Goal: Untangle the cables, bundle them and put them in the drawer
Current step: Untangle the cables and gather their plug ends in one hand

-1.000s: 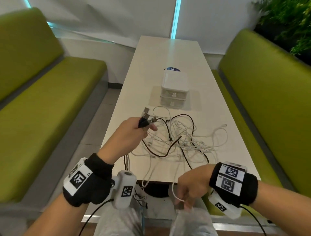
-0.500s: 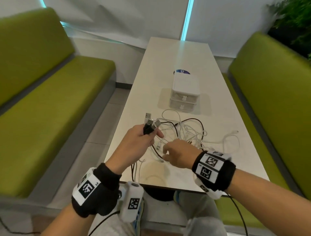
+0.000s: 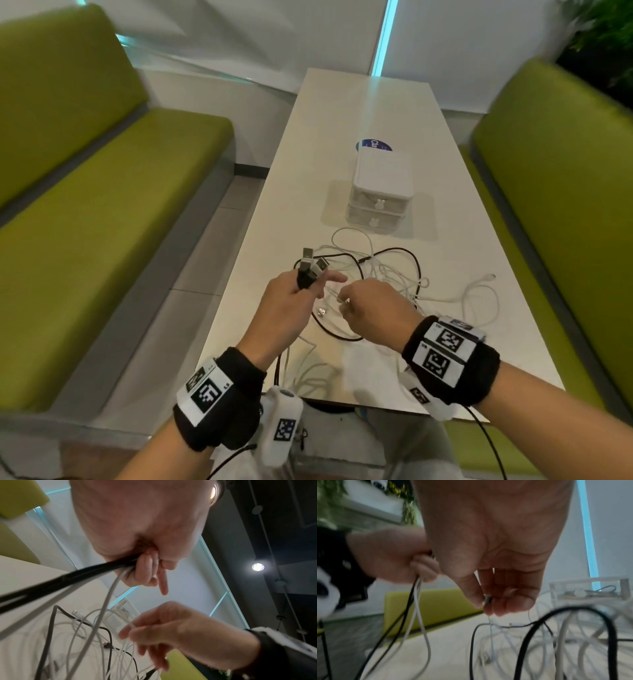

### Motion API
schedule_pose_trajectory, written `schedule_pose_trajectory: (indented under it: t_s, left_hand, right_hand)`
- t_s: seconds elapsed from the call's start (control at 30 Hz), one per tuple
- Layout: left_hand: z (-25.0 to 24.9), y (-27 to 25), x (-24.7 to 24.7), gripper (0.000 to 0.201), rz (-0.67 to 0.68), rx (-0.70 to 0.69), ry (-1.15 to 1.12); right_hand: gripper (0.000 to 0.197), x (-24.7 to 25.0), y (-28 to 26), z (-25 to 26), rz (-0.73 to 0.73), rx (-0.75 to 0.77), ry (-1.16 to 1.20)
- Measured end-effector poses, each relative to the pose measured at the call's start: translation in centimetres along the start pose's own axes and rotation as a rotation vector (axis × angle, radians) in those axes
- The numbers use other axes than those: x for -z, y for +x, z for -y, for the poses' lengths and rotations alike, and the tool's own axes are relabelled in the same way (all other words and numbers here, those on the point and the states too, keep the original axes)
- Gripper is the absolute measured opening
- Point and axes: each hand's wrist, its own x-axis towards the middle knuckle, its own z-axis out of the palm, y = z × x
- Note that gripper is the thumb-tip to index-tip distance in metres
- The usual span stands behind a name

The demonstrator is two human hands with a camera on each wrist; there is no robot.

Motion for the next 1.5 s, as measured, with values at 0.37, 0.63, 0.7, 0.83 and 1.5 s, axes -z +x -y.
schedule_pose_trajectory:
  t_s: [0.37, 0.63, 0.7, 0.83, 1.5]
  left_hand:
    - [-1.3, 0.7, -3.4, 0.024, 0.107, -0.293, 0.548]
    - [-3.4, 0.7, -3.4, 0.036, 0.017, -0.287, 0.337]
    - [-3.6, 0.6, -3.2, 0.035, -0.027, -0.229, 0.174]
    - [-5.7, -0.7, -3.5, 0.038, -0.04, -0.253, -0.292]
    - [-7.7, -3.5, -0.4, 0.041, -0.077, -0.357, -0.151]
  right_hand:
    - [0.01, 9.3, -4.8, -2.0, -0.266, -0.005, 0.345]
    - [0.019, 9.0, -5.8, -2.0, -0.222, 0.135, 0.757]
    - [0.024, 8.3, -5.8, -2.4, -0.312, 0.096, 0.798]
    - [0.037, 6.1, -6.0, -2.2, -0.135, 0.085, 0.658]
    - [0.035, 3.6, -1.6, -5.5, -0.183, 0.069, 0.039]
